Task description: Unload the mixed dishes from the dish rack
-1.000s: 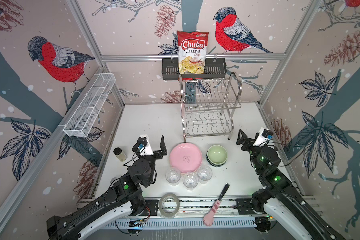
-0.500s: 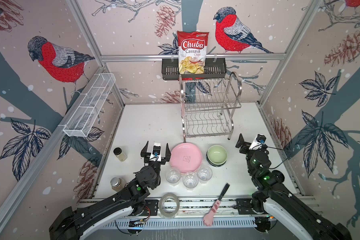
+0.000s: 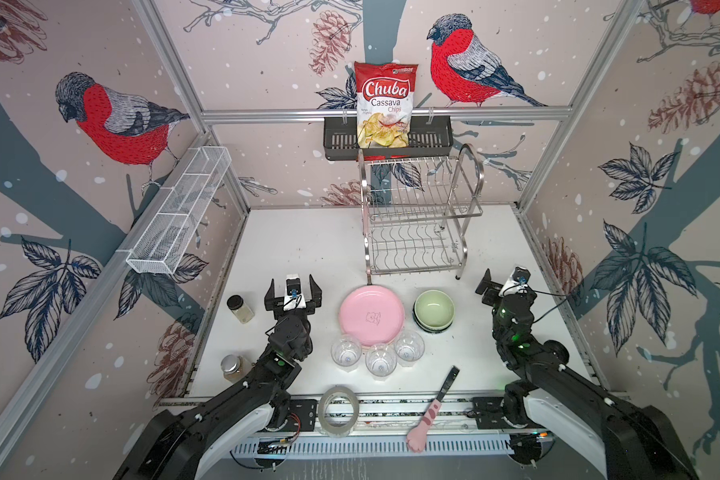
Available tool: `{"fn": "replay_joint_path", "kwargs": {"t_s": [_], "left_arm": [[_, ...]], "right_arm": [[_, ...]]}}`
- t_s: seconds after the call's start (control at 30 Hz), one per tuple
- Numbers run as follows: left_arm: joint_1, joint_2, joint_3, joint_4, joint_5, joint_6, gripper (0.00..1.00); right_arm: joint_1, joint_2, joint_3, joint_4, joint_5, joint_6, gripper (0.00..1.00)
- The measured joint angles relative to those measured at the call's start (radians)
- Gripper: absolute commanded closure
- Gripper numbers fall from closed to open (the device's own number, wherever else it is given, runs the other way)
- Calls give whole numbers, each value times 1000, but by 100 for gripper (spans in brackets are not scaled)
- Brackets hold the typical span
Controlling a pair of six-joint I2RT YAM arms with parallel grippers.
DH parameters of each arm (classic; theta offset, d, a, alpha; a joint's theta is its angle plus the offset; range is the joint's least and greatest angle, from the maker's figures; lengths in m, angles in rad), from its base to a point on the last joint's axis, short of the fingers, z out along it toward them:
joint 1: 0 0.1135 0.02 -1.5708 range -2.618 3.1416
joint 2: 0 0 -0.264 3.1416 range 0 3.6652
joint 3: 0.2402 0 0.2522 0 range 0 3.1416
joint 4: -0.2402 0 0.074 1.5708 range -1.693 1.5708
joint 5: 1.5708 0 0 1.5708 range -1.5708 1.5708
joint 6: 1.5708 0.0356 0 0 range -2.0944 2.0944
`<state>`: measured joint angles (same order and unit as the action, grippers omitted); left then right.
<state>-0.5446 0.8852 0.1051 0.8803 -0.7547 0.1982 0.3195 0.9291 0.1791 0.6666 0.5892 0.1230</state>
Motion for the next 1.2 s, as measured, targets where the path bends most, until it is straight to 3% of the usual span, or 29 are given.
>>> {"fn": "replay_joint_path", "kwargs": {"t_s": [0.23,0.6,0.83,1.07,1.2], "left_arm": [[68,129,-35,97,36,-22,1],[243,303,-45,230,196,-106,0],[304,430,-10,338,286,-119,0],[335,640,2,544,296,-94,1],[369,713,-29,647,278,-118,0]], "right_arm": [[-53,89,-4,58,-21,7,1],[-129,294,38,151,-84,11,1],[-164,430,123,177,-130,10,1],[-217,530,217,176,-182,-15,1],[-263,550,119,317,-225,-16,1]]}}
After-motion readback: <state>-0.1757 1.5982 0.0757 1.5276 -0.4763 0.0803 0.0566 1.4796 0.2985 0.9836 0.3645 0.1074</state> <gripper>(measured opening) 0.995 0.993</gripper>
